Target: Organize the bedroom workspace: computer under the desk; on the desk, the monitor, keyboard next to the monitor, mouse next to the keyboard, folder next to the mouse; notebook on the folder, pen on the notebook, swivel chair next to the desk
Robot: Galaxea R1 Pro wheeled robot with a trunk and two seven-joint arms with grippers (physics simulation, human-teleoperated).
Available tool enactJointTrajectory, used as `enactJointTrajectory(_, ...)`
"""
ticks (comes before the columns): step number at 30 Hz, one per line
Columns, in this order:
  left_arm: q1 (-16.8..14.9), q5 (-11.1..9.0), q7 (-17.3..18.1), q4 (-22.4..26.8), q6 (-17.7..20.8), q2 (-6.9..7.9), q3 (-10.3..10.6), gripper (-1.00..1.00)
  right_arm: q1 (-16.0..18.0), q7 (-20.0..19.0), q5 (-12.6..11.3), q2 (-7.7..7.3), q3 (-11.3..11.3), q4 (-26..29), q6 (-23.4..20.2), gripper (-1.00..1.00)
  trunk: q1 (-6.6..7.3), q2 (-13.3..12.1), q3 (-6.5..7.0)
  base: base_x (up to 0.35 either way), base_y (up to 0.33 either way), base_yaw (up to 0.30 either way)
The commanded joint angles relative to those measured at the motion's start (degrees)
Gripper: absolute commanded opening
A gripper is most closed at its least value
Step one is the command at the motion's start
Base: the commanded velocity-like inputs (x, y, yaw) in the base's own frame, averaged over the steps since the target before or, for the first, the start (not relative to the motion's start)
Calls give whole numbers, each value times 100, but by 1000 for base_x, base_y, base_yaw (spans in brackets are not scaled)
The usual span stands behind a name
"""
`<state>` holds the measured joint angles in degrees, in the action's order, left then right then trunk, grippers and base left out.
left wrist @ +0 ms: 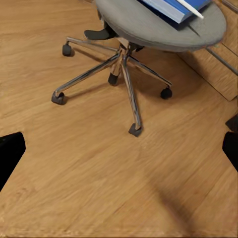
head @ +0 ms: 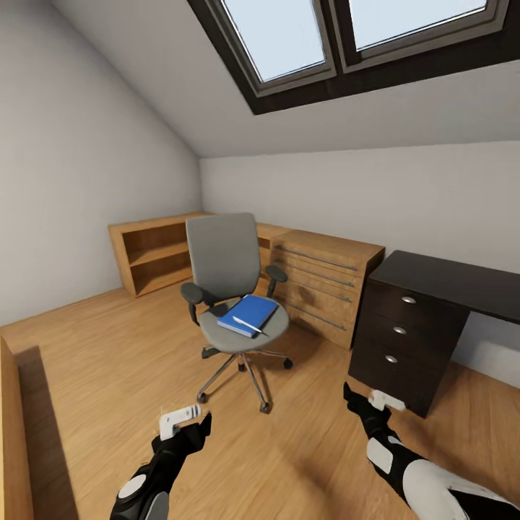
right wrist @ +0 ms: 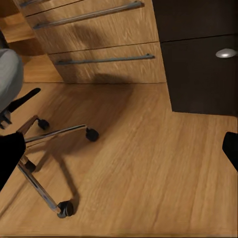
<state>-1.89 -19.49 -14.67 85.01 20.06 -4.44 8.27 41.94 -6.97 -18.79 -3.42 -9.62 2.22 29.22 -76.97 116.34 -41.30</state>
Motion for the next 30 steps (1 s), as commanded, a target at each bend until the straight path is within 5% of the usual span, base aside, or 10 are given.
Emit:
enactJointTrajectory(1, -4, -54, -48, -102, 13, 2, 8, 100, 2, -60, -26, 1, -42, -76, 111, 100, 1, 3, -5, 0, 0, 0)
enactJointTrajectory(8, -1, 37, -37, -1021, -393, 45, 16, 100, -219, -57, 41, 22, -40, -291, 656, 100, 1, 3, -5, 0, 0, 0)
enactJointTrajectory(13, -3, 470, -11, -2691, -1902, 156, 24, 100, -768, -42, 126, 13, -40, -318, 1305, 100, 1, 3, -5, 0, 0, 0)
enactJointTrajectory(18, -2, 557, -11, -3474, -2726, 181, 25, 100, -977, 60, 136, 22, -41, -326, 1512, 100, 1, 3, -5, 0, 12, 0)
enactJointTrajectory(19, -1, 583, -19, -3960, -3249, 175, 28, 100, -1101, 249, 146, 21, -40, -327, 1563, 100, 1, 3, -5, 0, 291, 0)
enactJointTrajectory(23, -3, 578, -25, -4024, -3335, 180, 24, 100, -1114, 274, 148, 33, -40, -339, 1562, 100, 1, 3, -5, 0, 310, 0)
enactJointTrajectory(27, -1, 576, -40, -4043, -3359, 173, 25, 100, -1151, 292, 148, 260, -40, -346, 1543, 100, 1, 3, -3, -27, 230, -202)
enactJointTrajectory(30, -3, 576, -52, -4044, -3359, 166, 25, 100, -1158, 292, 148, 274, -40, -345, 1543, 100, 67, -117, 51, -2, 9, -289)
